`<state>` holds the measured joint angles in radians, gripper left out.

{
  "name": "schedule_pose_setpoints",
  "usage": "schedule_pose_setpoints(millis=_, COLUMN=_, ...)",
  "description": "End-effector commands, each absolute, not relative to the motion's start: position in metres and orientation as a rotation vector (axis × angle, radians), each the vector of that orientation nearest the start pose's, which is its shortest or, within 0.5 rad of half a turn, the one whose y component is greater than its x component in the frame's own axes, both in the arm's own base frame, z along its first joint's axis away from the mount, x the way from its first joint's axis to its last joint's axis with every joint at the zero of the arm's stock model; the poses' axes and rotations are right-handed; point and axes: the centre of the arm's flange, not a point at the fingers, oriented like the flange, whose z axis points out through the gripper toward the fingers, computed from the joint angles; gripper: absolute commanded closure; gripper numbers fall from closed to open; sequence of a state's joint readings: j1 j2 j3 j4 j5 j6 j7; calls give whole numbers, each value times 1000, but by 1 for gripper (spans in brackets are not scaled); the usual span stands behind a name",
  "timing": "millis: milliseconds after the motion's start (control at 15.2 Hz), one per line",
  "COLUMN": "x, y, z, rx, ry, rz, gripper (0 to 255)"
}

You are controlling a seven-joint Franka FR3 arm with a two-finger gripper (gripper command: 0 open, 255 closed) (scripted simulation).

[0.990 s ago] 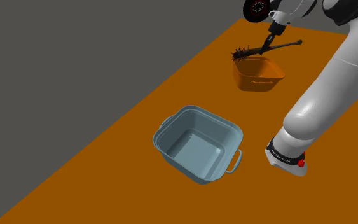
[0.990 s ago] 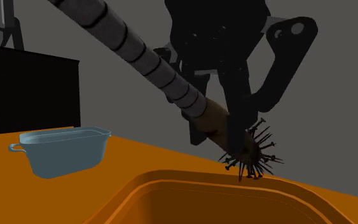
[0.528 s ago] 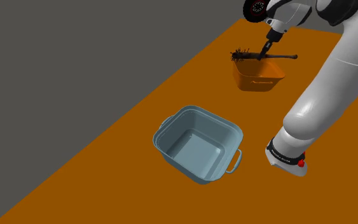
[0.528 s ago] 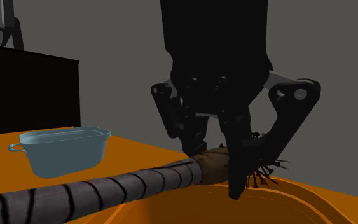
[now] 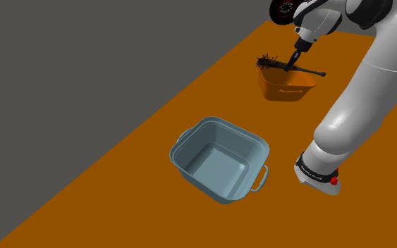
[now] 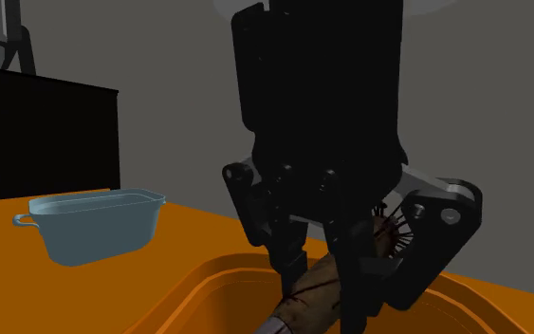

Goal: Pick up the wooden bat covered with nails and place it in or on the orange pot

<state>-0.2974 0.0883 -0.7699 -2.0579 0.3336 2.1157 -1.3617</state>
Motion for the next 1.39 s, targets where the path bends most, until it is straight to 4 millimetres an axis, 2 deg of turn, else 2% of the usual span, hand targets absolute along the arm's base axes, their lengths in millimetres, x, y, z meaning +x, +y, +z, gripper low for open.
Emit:
schedule_pose_setpoints(millis=0, x=292, y=-480, z=405, rx=-3039, ry=-194, rz=-322, gripper=255)
schedule_pose_setpoints(millis=198, x=292, y=-480, z=405, rx=-3039, ry=-194, rz=-322, gripper=255)
schedule_pose_setpoints(millis=264, x=292, y=-479, z=406, rx=-3039, ry=-194, rz=-322, gripper=0)
schedule_pose_setpoints(millis=594, x=292, y=-480, z=405, rx=-3039, ry=-194, rz=-322, gripper=0)
schedule_pose_setpoints(millis=858, x=282, y=-485, z=454, rx=-3039, ry=-194, rz=-322, gripper=0)
schedule_pose_setpoints(millis=1320, x=282, y=-485, z=454, rx=-3039, ry=-194, rz=-322, gripper=0)
